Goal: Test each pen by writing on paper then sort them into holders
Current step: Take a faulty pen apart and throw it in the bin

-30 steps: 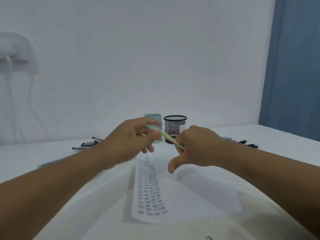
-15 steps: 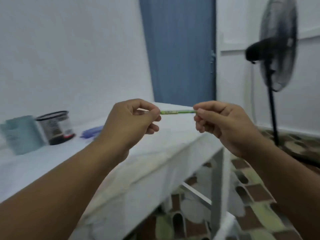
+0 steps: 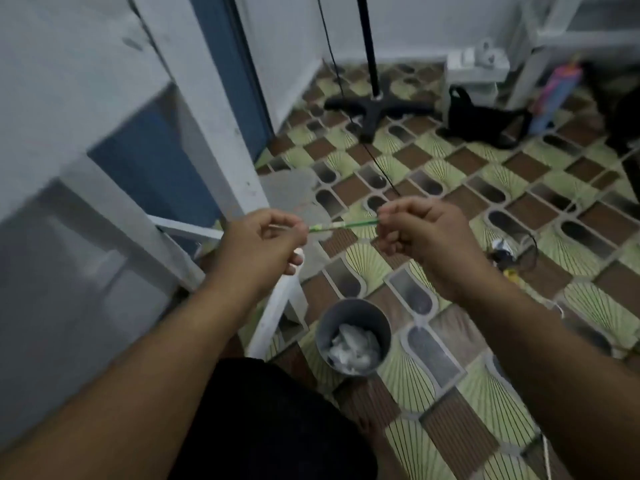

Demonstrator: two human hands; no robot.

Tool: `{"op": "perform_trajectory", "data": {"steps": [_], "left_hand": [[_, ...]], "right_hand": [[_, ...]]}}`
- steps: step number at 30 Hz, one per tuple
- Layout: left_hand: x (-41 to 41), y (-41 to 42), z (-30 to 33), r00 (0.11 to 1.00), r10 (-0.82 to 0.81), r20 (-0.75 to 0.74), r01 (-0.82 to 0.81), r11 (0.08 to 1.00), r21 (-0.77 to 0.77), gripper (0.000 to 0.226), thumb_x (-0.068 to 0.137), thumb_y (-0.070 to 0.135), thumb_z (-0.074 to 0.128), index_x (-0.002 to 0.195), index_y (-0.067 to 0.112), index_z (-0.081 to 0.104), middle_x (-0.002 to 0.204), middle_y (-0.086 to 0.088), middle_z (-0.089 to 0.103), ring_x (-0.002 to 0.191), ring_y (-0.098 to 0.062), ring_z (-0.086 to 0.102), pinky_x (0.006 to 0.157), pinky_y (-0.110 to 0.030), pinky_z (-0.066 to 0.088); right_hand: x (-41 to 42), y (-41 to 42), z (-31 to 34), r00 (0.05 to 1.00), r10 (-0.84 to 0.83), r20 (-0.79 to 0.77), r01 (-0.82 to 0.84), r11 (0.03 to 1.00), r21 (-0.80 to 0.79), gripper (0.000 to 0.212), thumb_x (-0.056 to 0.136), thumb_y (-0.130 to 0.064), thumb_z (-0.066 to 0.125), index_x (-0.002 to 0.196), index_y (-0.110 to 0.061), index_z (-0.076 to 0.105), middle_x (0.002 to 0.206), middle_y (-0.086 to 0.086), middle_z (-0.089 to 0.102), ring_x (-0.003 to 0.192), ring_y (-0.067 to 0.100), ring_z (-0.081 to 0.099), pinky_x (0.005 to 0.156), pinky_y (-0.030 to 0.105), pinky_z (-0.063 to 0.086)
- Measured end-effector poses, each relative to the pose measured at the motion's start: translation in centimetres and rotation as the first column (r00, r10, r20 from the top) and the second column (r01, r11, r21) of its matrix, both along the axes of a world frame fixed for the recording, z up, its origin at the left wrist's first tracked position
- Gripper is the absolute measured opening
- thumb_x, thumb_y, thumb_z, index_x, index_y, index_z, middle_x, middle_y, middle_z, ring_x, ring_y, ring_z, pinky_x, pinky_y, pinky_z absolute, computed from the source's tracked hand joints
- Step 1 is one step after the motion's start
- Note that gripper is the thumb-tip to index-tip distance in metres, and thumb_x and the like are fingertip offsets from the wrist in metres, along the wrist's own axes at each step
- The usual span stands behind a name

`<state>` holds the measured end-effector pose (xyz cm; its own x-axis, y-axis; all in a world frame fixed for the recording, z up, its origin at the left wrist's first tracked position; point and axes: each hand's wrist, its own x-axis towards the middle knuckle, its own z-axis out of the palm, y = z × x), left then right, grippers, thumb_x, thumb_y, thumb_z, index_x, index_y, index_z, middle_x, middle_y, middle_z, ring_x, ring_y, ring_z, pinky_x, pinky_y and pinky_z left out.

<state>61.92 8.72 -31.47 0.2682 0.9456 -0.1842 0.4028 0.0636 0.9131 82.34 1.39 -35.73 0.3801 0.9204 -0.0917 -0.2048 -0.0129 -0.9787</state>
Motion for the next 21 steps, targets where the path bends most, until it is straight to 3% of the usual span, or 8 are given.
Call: {"op": "perform_trajectory", "data": {"steps": [4,7,10,13,16,18,21], "left_hand": [[1.0,0.1,-8.9,0.998,-0.017,-0.066,0.002,0.974,-0.225,0.008,0.096,0.018,0.067,0.096,0.012,0.072,0.091,-0.012,0.074,0.071,-0.019,0.068,0.066,-0.03,0.058],[1.3,-0.4,-13.6,0.99,-0.08,-0.114,0.029,0.92,-0.39,0.008,0.097,0.021,0.065,0.099,0.019,0.073,0.095,-0.011,0.074,0.081,-0.02,0.069,0.077,-0.033,0.059],[1.3,-0.8,-16.3,0.972,-0.176,-0.156,0.077,0.867,-0.493,0.026,0.097,0.031,0.064,0.123,0.025,0.067,0.117,0.003,0.066,0.106,-0.016,0.062,0.097,-0.04,0.054],[1.0,-0.3,-17.8,0.962,-0.205,-0.18,0.091,0.863,-0.497,0.04,0.099,0.03,0.062,0.138,0.024,0.056,0.125,0.009,0.059,0.113,-0.01,0.055,0.093,-0.031,0.047],[0.2,0.2,-18.6,0.962,-0.188,-0.195,0.07,0.868,-0.492,0.028,0.099,0.029,0.061,0.128,0.027,0.06,0.107,0.017,0.059,0.096,0.003,0.055,0.075,-0.022,0.045],[-0.2,0.5,-18.9,0.964,-0.177,-0.201,0.059,0.871,-0.488,0.019,0.099,0.029,0.061,0.118,0.029,0.061,0.104,0.017,0.06,0.094,0.004,0.054,0.078,-0.023,0.047],[-0.7,0.6,-19.1,0.961,-0.178,-0.212,0.06,0.882,-0.468,0.021,0.098,0.031,0.062,0.118,0.029,0.063,0.107,0.017,0.062,0.101,-0.001,0.057,0.093,-0.033,0.05]], "right_hand": [[0.6,-1.8,-7.8,0.998,-0.056,0.035,0.062,0.975,-0.214,0.014,0.09,0.008,0.061,0.089,-0.001,0.071,0.069,0.01,0.068,0.059,0.02,0.058,0.06,0.031,0.051],[0.8,-3.0,-12.5,0.995,-0.058,0.083,0.082,0.939,-0.335,0.014,0.091,0.006,0.062,0.088,-0.004,0.073,0.072,0.014,0.069,0.06,0.022,0.06,0.064,0.037,0.051],[0.6,-3.7,-16.1,0.993,-0.049,0.111,0.093,0.897,-0.433,0.011,0.092,0.003,0.062,0.09,-0.003,0.072,0.074,0.016,0.069,0.06,0.022,0.06,0.065,0.039,0.052],[0.0,-3.6,-19.1,0.991,-0.034,0.126,0.095,0.85,-0.518,0.012,0.095,0.001,0.06,0.096,-0.004,0.071,0.082,0.014,0.071,0.061,0.017,0.061,0.059,0.027,0.054],[-0.6,-3.7,-22.6,0.982,0.13,0.135,-0.013,0.769,-0.639,0.026,0.099,-0.007,0.057,0.123,-0.011,0.065,0.096,0.01,0.073,0.071,0.017,0.067,0.06,0.026,0.055],[-1.1,-4.1,-24.3,0.964,0.237,0.122,-0.081,0.697,-0.712,0.039,0.1,-0.012,0.056,0.139,-0.02,0.054,0.101,0.004,0.072,0.074,0.018,0.07,0.064,0.034,0.057],[-1.5,-4.2,-25.2,0.948,0.277,0.159,-0.063,0.651,-0.757,0.032,0.1,-0.013,0.057,0.132,-0.013,0.059,0.101,0.005,0.069,0.074,0.021,0.069,0.075,0.046,0.058]]}}
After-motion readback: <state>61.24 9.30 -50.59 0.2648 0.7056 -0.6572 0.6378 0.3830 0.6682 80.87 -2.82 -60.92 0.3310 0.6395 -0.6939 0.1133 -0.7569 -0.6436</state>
